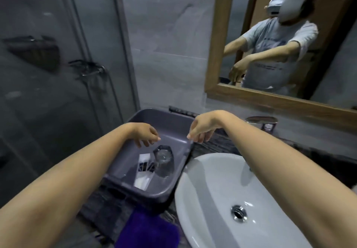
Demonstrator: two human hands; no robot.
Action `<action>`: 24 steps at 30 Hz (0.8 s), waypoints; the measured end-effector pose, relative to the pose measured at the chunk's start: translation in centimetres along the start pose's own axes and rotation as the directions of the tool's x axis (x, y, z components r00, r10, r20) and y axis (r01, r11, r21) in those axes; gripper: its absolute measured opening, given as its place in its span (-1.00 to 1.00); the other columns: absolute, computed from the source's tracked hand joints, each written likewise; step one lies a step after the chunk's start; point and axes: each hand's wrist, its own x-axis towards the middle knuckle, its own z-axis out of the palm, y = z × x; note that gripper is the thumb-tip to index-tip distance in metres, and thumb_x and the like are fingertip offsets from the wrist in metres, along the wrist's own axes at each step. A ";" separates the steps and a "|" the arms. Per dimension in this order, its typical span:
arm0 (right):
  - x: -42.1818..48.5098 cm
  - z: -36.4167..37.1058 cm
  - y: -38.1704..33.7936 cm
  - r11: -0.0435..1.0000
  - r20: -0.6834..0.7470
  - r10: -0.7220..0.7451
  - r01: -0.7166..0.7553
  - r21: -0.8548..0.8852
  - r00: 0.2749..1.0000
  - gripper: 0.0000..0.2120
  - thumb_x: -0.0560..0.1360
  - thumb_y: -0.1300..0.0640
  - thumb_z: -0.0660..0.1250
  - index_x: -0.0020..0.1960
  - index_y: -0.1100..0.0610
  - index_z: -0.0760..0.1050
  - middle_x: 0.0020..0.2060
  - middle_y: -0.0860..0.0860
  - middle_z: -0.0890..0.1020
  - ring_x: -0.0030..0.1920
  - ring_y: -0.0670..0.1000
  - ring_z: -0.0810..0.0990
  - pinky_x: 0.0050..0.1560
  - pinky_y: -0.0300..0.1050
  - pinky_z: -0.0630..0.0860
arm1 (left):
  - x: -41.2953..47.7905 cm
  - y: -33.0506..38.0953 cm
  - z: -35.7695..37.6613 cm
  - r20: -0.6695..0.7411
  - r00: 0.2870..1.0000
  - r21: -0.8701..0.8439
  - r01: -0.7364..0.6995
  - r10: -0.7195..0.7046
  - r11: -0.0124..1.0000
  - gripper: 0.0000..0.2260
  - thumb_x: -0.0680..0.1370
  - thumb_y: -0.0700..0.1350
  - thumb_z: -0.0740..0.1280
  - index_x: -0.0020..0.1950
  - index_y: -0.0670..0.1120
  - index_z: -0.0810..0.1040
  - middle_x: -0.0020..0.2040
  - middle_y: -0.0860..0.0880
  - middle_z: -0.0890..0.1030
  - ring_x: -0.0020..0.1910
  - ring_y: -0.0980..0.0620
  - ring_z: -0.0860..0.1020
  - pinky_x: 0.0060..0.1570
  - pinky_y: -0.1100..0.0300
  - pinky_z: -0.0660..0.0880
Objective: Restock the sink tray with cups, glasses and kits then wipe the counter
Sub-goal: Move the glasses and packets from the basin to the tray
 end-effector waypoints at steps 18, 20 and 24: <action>14.1 11.4 -3.6 0.948 -0.118 -0.098 0.056 -0.313 0.988 0.06 0.25 -0.02 0.57 0.53 0.07 -0.03 0.42 0.14 0.24 0.43 0.19 0.22 0.39 0.11 0.31 | 8.2 -13.2 6.0 -0.006 0.989 -0.223 0.141 -0.146 0.964 -0.42 0.37 -0.09 0.47 0.33 -0.18 0.36 0.23 -0.16 0.50 0.10 -0.13 0.55 -0.09 -0.04 0.60; 14.2 11.6 -3.1 0.962 -0.195 -0.119 0.064 -0.264 0.974 -0.02 0.23 -0.01 0.58 0.46 0.16 0.11 0.35 0.16 0.34 0.37 0.17 0.32 0.34 0.05 0.35 | 8.6 -13.0 6.3 0.049 0.980 -0.259 0.198 -0.192 0.945 -0.53 0.36 -0.12 0.49 0.19 -0.26 0.45 0.09 -0.21 0.55 0.00 -0.17 0.57 -0.05 -0.13 0.59; 14.3 11.3 -2.6 0.973 -0.268 -0.111 0.049 -0.226 0.957 -0.20 0.17 -0.03 0.60 0.28 0.17 0.32 0.21 0.14 0.48 0.21 0.16 0.46 0.18 0.02 0.46 | 8.6 -11.7 7.2 0.115 0.953 -0.247 0.301 -0.281 0.921 -0.51 0.35 -0.06 0.50 0.11 -0.32 0.43 -0.22 -0.22 0.53 -0.36 -0.15 0.54 -0.15 -0.16 0.60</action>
